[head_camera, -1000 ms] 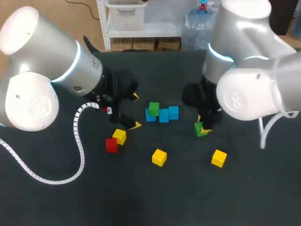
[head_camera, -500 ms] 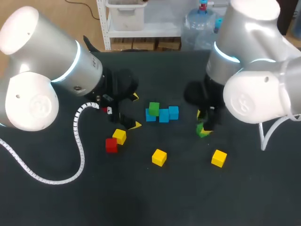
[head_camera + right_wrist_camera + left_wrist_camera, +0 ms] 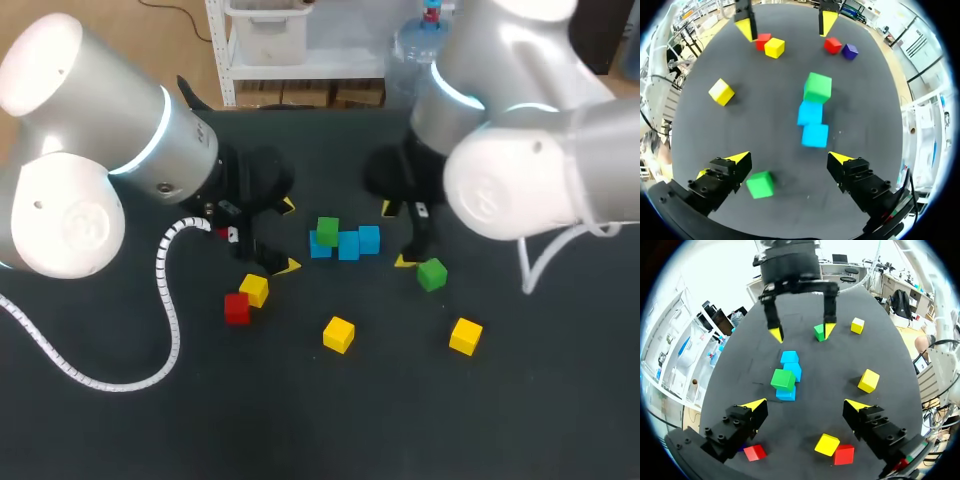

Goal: Place the blue cubes, place green cubes on the blue cubes, place the yellow cubes on the green cubes, then place the red cubes on the yellow cubes, and place purple cube on the red cubes.

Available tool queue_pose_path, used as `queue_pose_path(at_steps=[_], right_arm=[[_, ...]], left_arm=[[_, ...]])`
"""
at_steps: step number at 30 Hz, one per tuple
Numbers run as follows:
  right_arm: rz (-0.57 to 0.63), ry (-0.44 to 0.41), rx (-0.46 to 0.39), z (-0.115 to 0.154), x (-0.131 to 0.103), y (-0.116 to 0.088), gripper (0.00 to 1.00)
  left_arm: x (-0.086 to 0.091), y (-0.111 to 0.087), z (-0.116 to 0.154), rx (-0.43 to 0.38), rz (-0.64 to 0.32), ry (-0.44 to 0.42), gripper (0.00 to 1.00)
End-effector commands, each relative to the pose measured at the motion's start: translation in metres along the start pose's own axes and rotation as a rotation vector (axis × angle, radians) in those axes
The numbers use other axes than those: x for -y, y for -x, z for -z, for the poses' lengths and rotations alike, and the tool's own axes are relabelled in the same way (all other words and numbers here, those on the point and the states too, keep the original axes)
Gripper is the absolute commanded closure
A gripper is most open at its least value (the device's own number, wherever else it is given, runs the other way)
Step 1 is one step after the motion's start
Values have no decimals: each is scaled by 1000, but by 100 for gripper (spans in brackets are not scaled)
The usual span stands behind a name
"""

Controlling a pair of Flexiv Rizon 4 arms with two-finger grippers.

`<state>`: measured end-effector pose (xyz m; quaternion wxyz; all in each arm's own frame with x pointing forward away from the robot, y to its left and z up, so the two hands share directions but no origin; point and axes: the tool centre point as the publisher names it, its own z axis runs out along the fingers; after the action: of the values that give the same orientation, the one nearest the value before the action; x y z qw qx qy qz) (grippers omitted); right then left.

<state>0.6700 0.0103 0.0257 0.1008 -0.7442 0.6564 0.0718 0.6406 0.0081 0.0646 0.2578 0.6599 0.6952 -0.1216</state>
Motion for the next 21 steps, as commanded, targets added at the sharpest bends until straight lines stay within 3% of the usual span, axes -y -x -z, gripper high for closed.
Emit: queue_pose_path(at_steps=[1, 21], right_arm=[[-6, 85, 7, -14, 24, 7, 0], [30, 133, 6, -27, 46, 14, 0]], left_arm=[[0, -2, 0, 6, -3, -1, 0], [0, -2, 0, 6, -3, -1, 0]])
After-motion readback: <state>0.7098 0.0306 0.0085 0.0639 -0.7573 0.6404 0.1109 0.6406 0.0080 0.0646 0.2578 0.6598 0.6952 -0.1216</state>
